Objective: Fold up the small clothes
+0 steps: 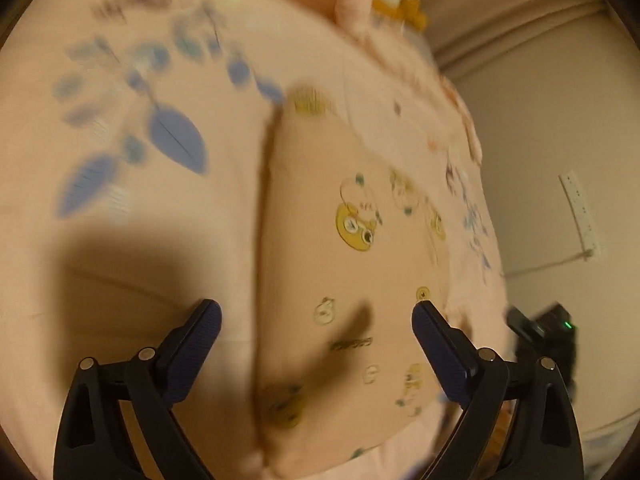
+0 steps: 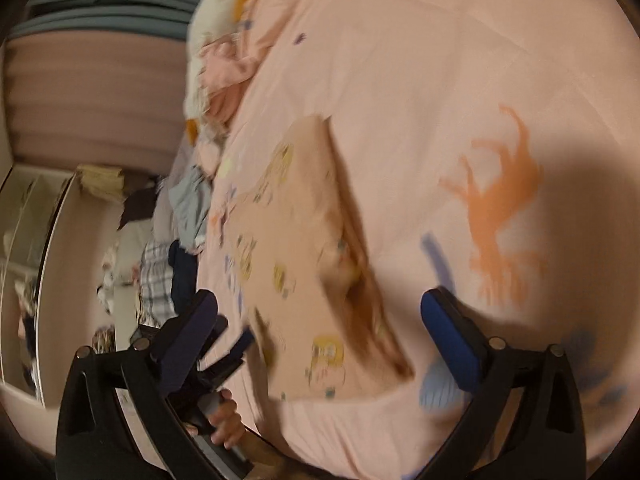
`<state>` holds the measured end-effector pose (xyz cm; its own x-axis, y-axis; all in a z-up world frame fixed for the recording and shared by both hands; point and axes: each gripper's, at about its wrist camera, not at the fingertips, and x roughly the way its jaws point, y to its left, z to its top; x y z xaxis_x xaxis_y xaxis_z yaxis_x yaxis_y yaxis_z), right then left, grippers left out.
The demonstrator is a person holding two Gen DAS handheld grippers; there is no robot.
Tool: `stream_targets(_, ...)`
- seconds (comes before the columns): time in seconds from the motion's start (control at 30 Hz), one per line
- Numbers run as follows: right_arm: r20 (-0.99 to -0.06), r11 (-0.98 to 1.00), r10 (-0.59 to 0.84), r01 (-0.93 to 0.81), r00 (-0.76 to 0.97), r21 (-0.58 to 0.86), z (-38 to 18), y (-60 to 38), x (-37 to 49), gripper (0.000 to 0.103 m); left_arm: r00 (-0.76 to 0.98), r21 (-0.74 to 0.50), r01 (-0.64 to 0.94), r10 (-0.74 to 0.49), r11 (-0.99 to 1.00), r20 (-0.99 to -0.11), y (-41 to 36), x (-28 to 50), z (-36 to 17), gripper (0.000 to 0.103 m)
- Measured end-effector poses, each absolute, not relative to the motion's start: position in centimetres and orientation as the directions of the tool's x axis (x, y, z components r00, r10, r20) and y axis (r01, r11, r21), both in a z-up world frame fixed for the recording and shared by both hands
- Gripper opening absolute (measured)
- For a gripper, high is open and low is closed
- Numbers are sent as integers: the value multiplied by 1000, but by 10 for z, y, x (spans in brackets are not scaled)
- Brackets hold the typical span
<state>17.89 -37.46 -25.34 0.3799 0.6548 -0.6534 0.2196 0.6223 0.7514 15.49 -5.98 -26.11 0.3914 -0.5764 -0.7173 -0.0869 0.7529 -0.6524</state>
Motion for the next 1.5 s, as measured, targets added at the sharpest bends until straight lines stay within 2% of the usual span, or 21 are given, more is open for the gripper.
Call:
stream_targets(0.07, -693, 673, 621, 205, 365, 711, -255, -371, 199, 102, 351, -667, -48, -612, 744, -708, -65, 166, -265, 100)
stream_targets(0.13, -675, 667, 657, 158, 337, 728, -260, -357, 224, 103, 357, -712, -18, -661, 702, -660, -65, 174, -269, 100)
stream_targets(0.23, -647, 657, 697, 86, 310, 749, -263, -345, 245, 103, 368, -818, -79, -745, 570, -556, -59, 182, -278, 100)
stream_targets(0.3, -629, 658, 713, 15, 310, 753, -262, -332, 255, 103, 353, -838, -76, -772, 540, -529, -58, 188, -281, 100)
stream_targets(0.4, -591, 624, 761, -51, 268, 780, -261, -326, 251, 103, 307, -834, -13, -791, 552, -529, -68, 196, -280, 100)
stream_targets(0.47, -548, 568, 819, -104, 169, 817, -265, -319, 237, 101, 267, -825, 46, -803, 563, -533, -78, 200, -278, 100)
stream_targets(0.57, -563, 588, 808, -171, 175, 791, -264, -302, 236, 103, 270, -806, 54, -785, 590, -557, -82, 200, -278, 97)
stream_targets(0.63, -559, 583, 812, -167, 168, 795, -266, -302, 240, 102, 269, -810, 87, -797, 579, -541, -79, 198, -279, 95)
stream_targets(0.7, -581, 609, 791, -161, 189, 777, -270, -307, 243, 89, 238, -806, 159, -814, 571, -530, -79, 196, -279, 94)
stream_targets(0.77, -603, 635, 767, -124, 218, 763, -277, -317, 239, 60, 241, -759, 185, -778, 624, -581, -82, 191, -279, 83)
stream_targets(0.83, -624, 655, 748, -101, 225, 749, -280, -320, 243, 46, 276, -749, 160, -757, 643, -592, -80, 192, -281, 73)
stream_targets(0.87, -623, 656, 747, -108, 232, 747, -280, -325, 239, 45, 297, -741, 138, -741, 658, -602, -79, 192, -282, 67)
stream_targets(0.9, -639, 677, 730, -121, 244, 727, -278, -323, 237, 44, 330, -720, 97, -705, 687, -628, -77, 192, -284, 49)
stream_targets(0.93, -656, 697, 711, -133, 254, 704, -277, -321, 234, 39, 347, -706, 72, -681, 704, -644, -76, 193, -287, 42)
stream_targets(1.07, -688, 748, 660, -183, 303, 637, -275, -311, 230, 37, 387, -661, 86, -637, 745, -667, -80, 188, -286, 39)
stream_targets(1.5, -666, 739, 671, -213, 327, 640, -280, -318, 227, 34, 452, -587, 103, -563, 803, -692, -96, 193, -281, 39)
